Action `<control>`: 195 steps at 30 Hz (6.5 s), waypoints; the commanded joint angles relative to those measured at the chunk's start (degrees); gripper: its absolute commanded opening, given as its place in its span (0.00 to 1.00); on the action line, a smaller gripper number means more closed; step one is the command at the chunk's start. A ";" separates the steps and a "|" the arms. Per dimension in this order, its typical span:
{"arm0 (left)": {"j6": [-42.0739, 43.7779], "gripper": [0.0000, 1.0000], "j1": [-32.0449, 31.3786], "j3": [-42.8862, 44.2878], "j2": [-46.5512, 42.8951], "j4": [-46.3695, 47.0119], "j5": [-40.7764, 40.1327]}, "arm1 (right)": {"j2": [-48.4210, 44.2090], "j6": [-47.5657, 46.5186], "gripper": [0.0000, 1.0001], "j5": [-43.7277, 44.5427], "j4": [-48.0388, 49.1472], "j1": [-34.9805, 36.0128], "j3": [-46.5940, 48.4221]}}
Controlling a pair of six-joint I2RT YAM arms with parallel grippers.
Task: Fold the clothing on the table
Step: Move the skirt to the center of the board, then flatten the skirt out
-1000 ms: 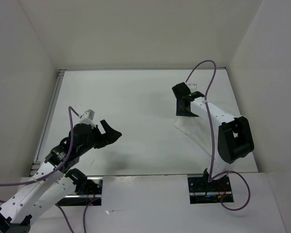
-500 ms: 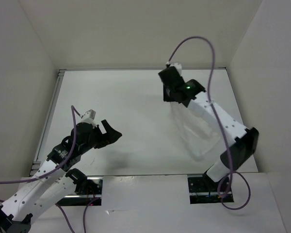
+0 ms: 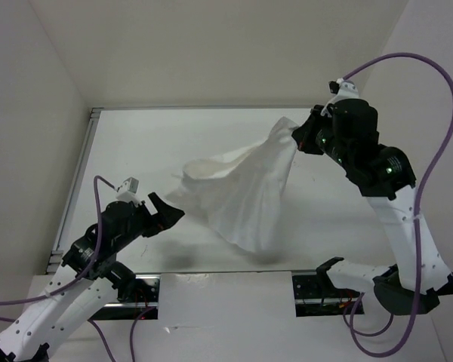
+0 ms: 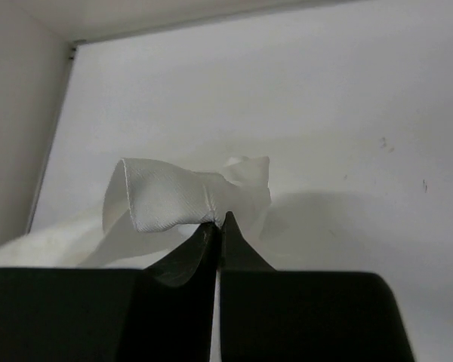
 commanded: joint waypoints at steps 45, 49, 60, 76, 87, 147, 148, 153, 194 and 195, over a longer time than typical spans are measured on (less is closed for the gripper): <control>6.67 0.98 0.87 6.94 22.73 8.53 3.03 | 39.02 3.24 0.24 -12.23 14.65 -15.07 -2.49; 10.88 0.98 0.87 10.02 33.53 13.35 3.55 | 38.50 2.62 0.48 -2.48 13.24 -15.07 -3.01; 20.65 0.94 1.57 31.55 63.36 23.82 -1.86 | 29.18 0.25 0.53 0.09 14.47 -15.07 -11.01; 5.63 0.58 7.82 33.76 79.18 29.44 -1.90 | 27.95 -0.28 0.53 -0.44 14.47 -15.07 -12.95; 3.16 0.37 8.87 34.63 84.81 32.17 2.41 | 27.95 -0.28 0.53 0.61 13.94 -15.07 -13.47; 14.06 0.00 7.82 40.88 71.98 18.55 13.22 | 62.58 -13.55 0.46 -19.60 25.02 -17.17 13.06; 14.06 0.00 7.82 40.88 71.98 18.55 13.74 | 63.45 -13.55 0.46 -19.60 25.01 -17.70 13.07; 14.06 0.00 7.82 40.88 71.98 17.94 14.28 | 66.79 -13.55 0.46 -20.74 24.49 -17.70 16.67; 20.04 0.00 28.47 72.80 70.02 12.41 34.65 | 32.52 -11.71 0.00 -35.67 15.62 -24.56 20.33; 20.04 0.00 28.47 76.00 71.00 11.27 36.15 | 32.52 -11.70 0.00 -36.47 14.56 -24.56 21.23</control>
